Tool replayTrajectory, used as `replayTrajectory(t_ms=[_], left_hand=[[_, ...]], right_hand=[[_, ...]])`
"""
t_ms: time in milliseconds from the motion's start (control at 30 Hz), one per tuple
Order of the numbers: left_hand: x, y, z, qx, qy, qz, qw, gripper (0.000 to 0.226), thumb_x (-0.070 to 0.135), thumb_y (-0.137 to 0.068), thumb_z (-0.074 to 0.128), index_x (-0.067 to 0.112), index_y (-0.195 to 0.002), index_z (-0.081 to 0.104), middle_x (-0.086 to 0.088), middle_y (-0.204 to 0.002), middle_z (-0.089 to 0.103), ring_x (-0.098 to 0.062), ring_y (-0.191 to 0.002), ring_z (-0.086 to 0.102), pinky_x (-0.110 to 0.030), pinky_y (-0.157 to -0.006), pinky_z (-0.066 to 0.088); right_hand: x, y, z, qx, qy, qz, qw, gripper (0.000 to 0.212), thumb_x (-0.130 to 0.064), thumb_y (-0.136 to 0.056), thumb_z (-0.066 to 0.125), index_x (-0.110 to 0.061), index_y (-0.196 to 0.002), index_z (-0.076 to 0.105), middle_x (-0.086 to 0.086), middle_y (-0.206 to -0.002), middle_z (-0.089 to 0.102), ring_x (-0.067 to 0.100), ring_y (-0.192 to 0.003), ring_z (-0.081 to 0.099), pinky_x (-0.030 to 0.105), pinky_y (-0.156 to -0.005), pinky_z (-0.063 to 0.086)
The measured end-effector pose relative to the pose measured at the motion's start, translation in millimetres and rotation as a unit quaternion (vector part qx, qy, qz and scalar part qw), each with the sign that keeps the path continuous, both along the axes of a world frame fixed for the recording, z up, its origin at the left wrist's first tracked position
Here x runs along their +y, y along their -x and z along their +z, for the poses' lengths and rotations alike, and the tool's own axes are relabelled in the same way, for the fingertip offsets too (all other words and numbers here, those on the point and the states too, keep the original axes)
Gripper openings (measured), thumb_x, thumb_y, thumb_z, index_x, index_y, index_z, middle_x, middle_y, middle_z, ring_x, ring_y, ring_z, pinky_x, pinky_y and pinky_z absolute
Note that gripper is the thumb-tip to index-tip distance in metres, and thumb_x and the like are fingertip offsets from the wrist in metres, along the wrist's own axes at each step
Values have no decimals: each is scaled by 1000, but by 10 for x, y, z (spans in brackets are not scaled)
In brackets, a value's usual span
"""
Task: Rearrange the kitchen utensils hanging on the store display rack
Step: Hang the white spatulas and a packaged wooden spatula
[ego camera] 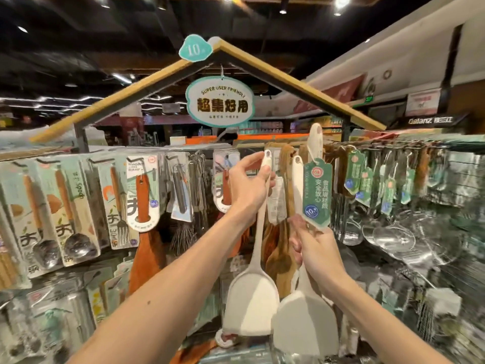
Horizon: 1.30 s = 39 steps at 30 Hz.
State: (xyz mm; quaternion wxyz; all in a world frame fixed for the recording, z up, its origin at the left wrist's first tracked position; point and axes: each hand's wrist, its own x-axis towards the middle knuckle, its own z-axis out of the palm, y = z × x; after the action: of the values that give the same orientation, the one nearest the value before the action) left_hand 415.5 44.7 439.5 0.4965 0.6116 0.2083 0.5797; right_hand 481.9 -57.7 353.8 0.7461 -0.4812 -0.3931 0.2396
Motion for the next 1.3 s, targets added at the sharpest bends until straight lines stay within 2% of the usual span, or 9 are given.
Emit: replayTrajectory(t_ms=[133,333,467,633,800,867,1033,1200,1300], left_hand=[[60,-167,17,-10,13,18,1000,29,-1,-97,57,7,-125,63,-7,-108,67,-26,-88,73,-32,-74,62],[171,-333,-2,-29,12,57,998,30,1,-98,57,8,-127,62,2,-103,66,-19,-84,73,-24,-70,61],[271,-417,-25,-34,32,67,997,32,1,-99,55,8,-130,60,1,-107,64,-18,-83,72,-25,-68,62],[443,-510,-54,-6,18,96,995,30,2,-98,57,11,-127,61,7,-101,61,-15,-82,71,-27,-72,62],[614,-533,-58,76,-38,146,986,25,2,-96,59,16,-117,61,6,-105,60,-4,-89,56,-14,-70,47],[662,-524,-62,103,-44,149,982,22,4,-97,59,21,-110,60,5,-105,61,-10,-97,57,-17,-72,43],[730,-447,-45,184,-55,151,970,28,6,-96,60,32,-107,56,10,-97,60,-21,-112,57,-44,-95,51],[528,-232,-60,209,-92,148,962,21,19,-98,59,21,-118,62,9,-102,62,-15,-106,61,-32,-94,49],[250,-52,-191,215,-89,54,971,27,38,-102,49,20,-119,61,9,-97,65,-13,-94,65,-34,-92,52]], right_hand=[[-12,-89,41,-14,4,-3,1000,21,-23,-102,51,-11,-87,58,-4,-47,36,11,-39,28,20,-37,25],[-17,-219,44,-47,14,-4,999,20,-19,-103,48,-1,-99,55,-6,-46,39,11,-41,31,22,-40,29],[2,-254,39,-58,21,-1,998,16,-19,-104,47,-10,-97,58,-6,-47,41,10,-41,33,22,-40,30],[58,-282,64,-43,27,15,999,19,-22,-103,50,-8,-90,55,-2,-51,39,11,-42,32,21,-40,29],[133,-292,82,-54,53,30,997,25,-24,-103,49,0,-103,58,2,-54,42,12,-40,36,19,-40,34],[164,-294,63,-63,57,33,996,25,-22,-104,47,1,-105,57,4,-54,44,12,-41,37,19,-41,36],[157,-288,-21,-79,70,36,994,23,-24,-105,46,-3,-105,58,1,-53,45,14,-42,38,21,-43,35],[49,-258,-120,-107,90,38,989,22,-19,-104,44,-1,-108,56,1,-52,49,16,-41,40,24,-46,36],[-32,-230,-215,-114,108,46,987,26,-20,-105,43,2,-107,57,3,-54,54,16,-42,43,26,-48,40]])
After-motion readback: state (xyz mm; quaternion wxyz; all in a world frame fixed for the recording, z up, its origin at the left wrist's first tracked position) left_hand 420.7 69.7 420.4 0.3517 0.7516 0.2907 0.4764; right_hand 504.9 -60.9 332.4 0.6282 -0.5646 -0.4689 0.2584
